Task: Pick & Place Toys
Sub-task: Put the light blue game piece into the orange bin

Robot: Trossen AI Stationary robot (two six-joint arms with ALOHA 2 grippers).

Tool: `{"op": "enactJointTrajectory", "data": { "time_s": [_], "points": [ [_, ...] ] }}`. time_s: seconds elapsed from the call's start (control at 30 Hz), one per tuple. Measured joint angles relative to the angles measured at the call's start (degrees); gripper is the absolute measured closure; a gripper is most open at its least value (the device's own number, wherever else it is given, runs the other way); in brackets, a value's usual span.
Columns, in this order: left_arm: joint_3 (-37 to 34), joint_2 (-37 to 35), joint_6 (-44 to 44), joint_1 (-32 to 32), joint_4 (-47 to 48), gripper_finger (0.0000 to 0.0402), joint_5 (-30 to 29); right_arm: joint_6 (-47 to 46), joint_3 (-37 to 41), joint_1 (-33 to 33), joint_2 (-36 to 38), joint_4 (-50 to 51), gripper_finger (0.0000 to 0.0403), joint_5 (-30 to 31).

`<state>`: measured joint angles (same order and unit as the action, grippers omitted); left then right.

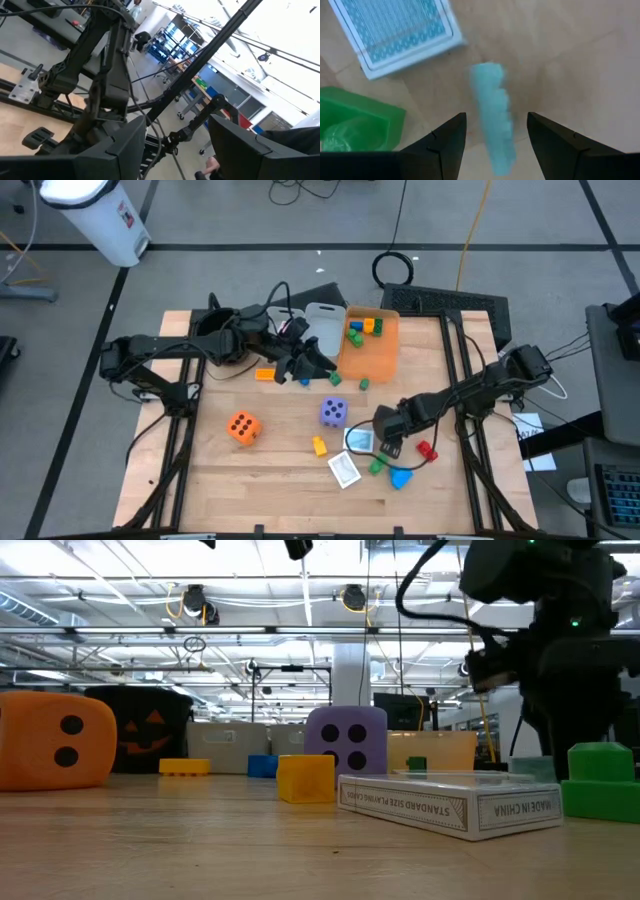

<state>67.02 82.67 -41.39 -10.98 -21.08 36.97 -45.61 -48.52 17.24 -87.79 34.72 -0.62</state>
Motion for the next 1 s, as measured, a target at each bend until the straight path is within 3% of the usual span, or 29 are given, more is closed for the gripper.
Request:
{"op": "enactJointTrajectory", "data": {
  "time_s": [0.37, 0.67, 1.0],
  "points": [
    [0.0, 0.0, 0.4, 0.0, 0.4, 0.0176, 0.0, -0.6, 3.1, -0.4, 0.2, -4.0, 0.0205, -0.3],
    [0.0, 0.0, 0.4, 0.0, 0.9, 0.0176, 0.0, -1.7, 3.2, -0.4, 0.2, -3.6, 0.0285, -0.1],
    [0.0, 0.0, 0.3, -0.1, 1.7, 0.0176, 0.0, -2.2, 3.4, -0.4, 1.9, -2.9, 0.0285, -0.8]
  ]
}}
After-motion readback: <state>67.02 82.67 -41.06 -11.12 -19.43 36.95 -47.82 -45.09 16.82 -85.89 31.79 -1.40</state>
